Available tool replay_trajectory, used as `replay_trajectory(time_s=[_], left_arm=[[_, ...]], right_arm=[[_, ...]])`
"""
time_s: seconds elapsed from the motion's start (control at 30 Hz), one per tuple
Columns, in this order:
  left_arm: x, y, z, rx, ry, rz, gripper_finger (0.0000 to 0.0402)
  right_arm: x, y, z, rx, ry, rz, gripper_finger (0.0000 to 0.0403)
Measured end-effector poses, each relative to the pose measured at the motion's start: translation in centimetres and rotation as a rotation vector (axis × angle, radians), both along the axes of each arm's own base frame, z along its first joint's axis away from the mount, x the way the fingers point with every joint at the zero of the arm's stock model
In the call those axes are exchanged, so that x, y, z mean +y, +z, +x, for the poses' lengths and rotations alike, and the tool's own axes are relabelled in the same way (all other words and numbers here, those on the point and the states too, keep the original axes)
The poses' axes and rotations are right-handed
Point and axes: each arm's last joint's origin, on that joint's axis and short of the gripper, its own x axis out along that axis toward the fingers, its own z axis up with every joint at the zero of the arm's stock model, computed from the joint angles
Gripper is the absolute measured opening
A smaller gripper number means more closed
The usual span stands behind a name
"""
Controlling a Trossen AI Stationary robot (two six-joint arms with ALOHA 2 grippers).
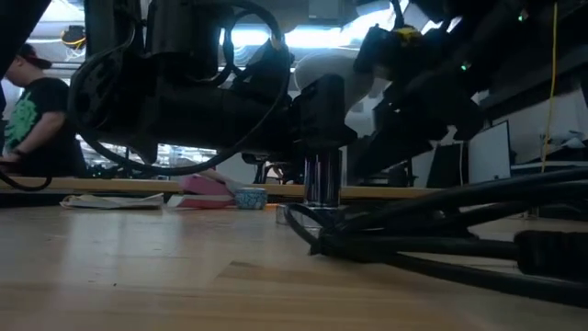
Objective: Screw lightbulb
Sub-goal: Remove the lightbulb from the lamp
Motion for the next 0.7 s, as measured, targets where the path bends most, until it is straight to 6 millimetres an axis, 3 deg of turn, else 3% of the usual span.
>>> replay_trajectory(time_s=[0.17,0.27,0.53,0.7], left_arm=[[-0.4,0.0,-0.1,0.001,-0.008,0.004,0.0139],[-0.8,0.0,-0.2,0.001,-0.015,0.004,0.0139],[-1.9,0.1,-0.5,0.001,-0.054,0.006,0.0139],[-2.1,0.1,-0.5,0.009,-0.066,0.018,0.0139]], right_arm=[[-0.9,1.6,-1.4,0.028,-0.102,-0.149,0.0005],[-1.3,1.4,-1.7,0.049,-0.153,-0.227,0.0005],[-2.6,-1.2,-0.9,0.125,-0.189,-0.249,0.0005],[-3.3,-3.2,0.2,0.150,-0.162,-0.156,0.0005]])
